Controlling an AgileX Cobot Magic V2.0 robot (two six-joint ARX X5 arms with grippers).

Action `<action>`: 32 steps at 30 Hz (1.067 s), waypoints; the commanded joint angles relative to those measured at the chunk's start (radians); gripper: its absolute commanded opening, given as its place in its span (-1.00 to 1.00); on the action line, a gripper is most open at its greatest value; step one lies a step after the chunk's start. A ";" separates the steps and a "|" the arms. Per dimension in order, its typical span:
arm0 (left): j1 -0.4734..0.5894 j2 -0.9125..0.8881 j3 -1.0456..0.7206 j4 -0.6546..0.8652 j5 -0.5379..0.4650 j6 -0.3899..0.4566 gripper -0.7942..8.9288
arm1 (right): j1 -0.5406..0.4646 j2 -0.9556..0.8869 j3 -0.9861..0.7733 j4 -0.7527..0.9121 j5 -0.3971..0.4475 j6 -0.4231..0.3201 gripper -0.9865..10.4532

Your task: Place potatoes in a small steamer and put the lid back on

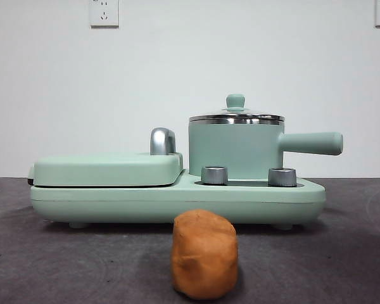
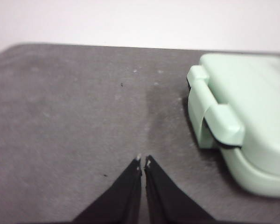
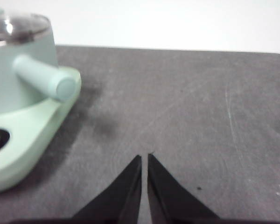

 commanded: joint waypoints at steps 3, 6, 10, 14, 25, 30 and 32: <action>0.002 0.001 -0.019 0.006 0.008 -0.220 -0.81 | 0.001 0.000 -0.005 0.011 -0.008 0.170 -0.80; 0.001 0.001 -0.019 0.006 0.009 -0.289 -0.81 | 0.001 0.000 -0.002 0.027 -0.090 0.232 -0.80; -0.002 0.001 -0.016 0.024 0.116 -0.394 -0.81 | 0.007 0.000 0.032 0.028 -0.160 0.323 -0.80; -0.018 0.006 0.011 0.020 0.243 -0.513 -0.81 | 0.012 0.009 0.102 -0.015 -0.161 0.398 -0.80; -0.079 0.167 0.232 -0.044 0.446 -0.584 -0.81 | 0.012 0.198 0.463 -0.343 -0.327 0.369 -0.80; -0.101 0.296 0.405 -0.139 0.472 -0.486 -0.81 | 0.012 0.309 0.607 -0.429 -0.437 0.325 -0.80; -0.114 0.354 0.484 -0.187 0.473 -0.438 -0.81 | 0.012 0.353 0.656 -0.443 -0.499 0.309 -0.80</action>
